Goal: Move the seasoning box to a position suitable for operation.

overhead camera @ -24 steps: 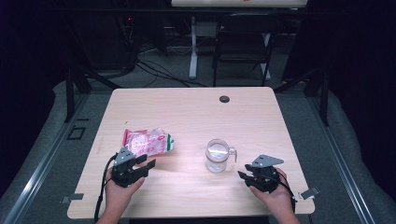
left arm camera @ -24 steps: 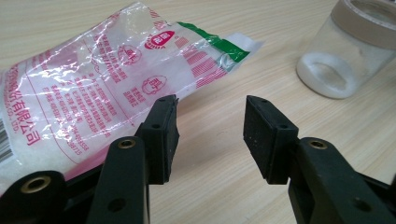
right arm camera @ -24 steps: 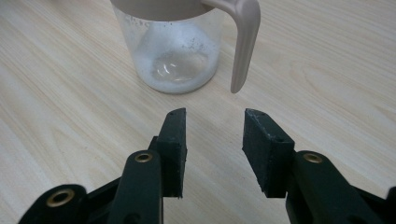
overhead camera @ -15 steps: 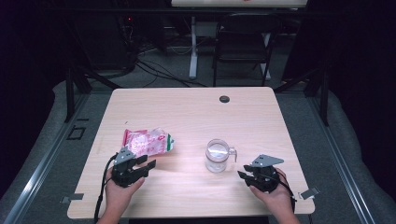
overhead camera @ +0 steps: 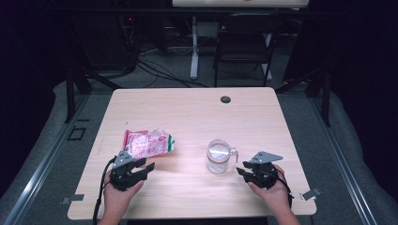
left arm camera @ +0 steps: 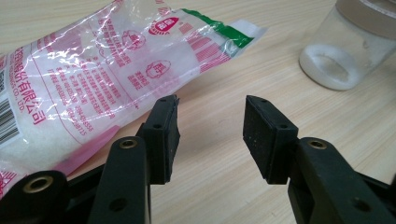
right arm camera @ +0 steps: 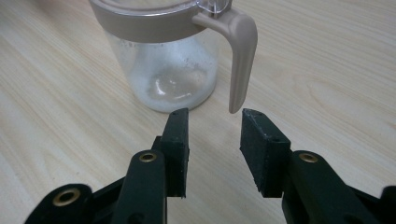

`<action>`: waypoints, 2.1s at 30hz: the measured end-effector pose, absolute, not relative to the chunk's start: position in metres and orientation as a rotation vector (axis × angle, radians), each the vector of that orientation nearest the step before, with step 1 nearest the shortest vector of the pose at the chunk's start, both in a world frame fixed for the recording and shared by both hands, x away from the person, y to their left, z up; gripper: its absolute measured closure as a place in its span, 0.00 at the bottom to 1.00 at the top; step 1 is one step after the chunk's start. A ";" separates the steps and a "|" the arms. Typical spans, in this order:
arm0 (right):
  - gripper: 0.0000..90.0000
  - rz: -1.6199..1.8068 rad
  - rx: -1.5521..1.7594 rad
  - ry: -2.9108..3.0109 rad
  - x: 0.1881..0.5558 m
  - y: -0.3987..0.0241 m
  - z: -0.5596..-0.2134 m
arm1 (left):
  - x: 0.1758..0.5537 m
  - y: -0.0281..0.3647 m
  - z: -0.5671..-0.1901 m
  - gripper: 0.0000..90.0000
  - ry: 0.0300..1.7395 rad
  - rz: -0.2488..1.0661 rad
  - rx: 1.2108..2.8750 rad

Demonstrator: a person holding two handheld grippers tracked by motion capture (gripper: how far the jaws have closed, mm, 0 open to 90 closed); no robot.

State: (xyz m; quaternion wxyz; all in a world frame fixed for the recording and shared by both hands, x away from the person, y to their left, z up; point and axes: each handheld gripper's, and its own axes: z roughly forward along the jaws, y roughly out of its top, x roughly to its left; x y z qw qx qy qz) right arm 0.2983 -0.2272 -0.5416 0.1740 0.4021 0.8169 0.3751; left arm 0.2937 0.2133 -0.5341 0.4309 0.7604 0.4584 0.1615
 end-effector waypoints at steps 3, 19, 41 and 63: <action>0.69 1.060 1.133 2.317 0.302 -0.225 -0.543 | 0.292 0.214 -0.535 0.61 1.144 0.406 1.897; 0.71 1.004 1.147 2.293 0.329 -0.212 -0.550 | 0.276 0.223 -0.537 0.61 1.168 0.429 1.904; 0.85 0.970 1.121 2.321 0.340 -0.206 -0.555 | 0.272 0.220 -0.538 0.61 1.150 0.429 1.930; 0.85 0.986 1.017 2.409 0.303 -0.202 -0.553 | 0.289 0.189 -0.538 0.60 1.041 0.358 1.971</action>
